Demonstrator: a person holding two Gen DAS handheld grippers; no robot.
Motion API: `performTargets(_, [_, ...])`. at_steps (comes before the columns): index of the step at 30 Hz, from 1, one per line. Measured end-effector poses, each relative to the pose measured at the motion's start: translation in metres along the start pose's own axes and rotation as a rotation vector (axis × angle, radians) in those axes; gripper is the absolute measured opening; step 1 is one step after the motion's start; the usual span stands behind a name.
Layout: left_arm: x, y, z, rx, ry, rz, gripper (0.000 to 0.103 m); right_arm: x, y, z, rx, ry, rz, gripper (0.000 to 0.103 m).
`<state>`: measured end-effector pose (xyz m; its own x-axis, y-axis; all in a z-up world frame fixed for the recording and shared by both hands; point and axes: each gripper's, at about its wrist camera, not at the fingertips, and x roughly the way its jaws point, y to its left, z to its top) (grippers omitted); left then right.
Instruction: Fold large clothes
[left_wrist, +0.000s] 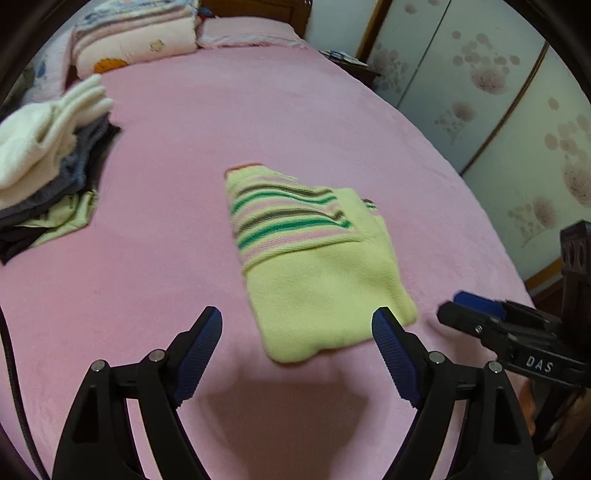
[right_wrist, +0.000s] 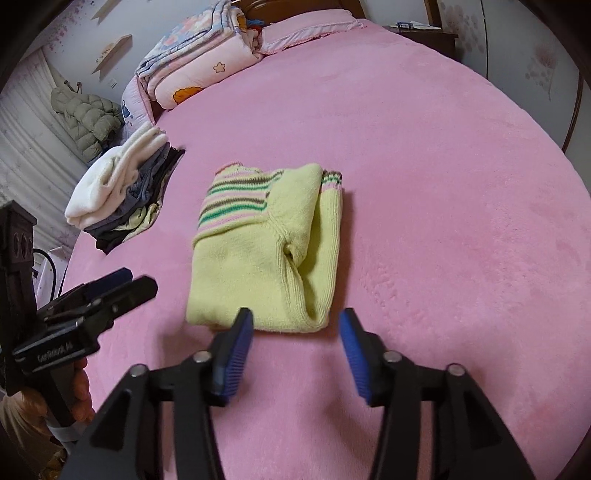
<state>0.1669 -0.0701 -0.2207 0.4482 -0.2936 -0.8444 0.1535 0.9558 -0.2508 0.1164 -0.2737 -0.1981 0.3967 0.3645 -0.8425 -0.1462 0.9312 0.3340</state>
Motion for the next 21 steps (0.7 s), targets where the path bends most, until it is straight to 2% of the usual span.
performTargets(3, [0.002, 0.006, 0.01, -0.043, -0.002, -0.011, 0.083, 0.001, 0.003, 0.012, -0.015, -0.007, 0.016, 0.061])
performTargets(5, [0.006, 0.009, 0.015, -0.065, -0.011, -0.028, 0.083, 0.005, 0.004, 0.02, -0.02, -0.019, 0.016, 0.064])
performTargets(9, [0.027, 0.018, 0.025, -0.127, -0.008, -0.115, 0.084, 0.023, 0.002, 0.038, -0.031, -0.016, 0.023, 0.064])
performTargets(11, [0.045, 0.022, 0.029, -0.149, 0.03, -0.154, 0.084, 0.037, -0.001, 0.044, -0.026, -0.003, 0.032, 0.064])
performTargets(13, [0.063, 0.022, 0.033, -0.126, 0.065, -0.14, 0.084, 0.055, -0.007, 0.051, -0.019, 0.022, 0.034, 0.064])
performTargets(17, [0.089, 0.028, 0.039, -0.104, 0.082, -0.126, 0.084, 0.084, -0.018, 0.059, 0.004, 0.07, 0.068, 0.064])
performTargets(19, [0.1, 0.034, 0.042, -0.114, 0.098, -0.13, 0.084, 0.098, -0.026, 0.061, 0.032, 0.099, 0.106, 0.064])
performTargets(21, [0.114, 0.045, 0.041, -0.168, 0.138, -0.167, 0.086, 0.109, -0.035, 0.062, 0.068, 0.12, 0.174, 0.064])
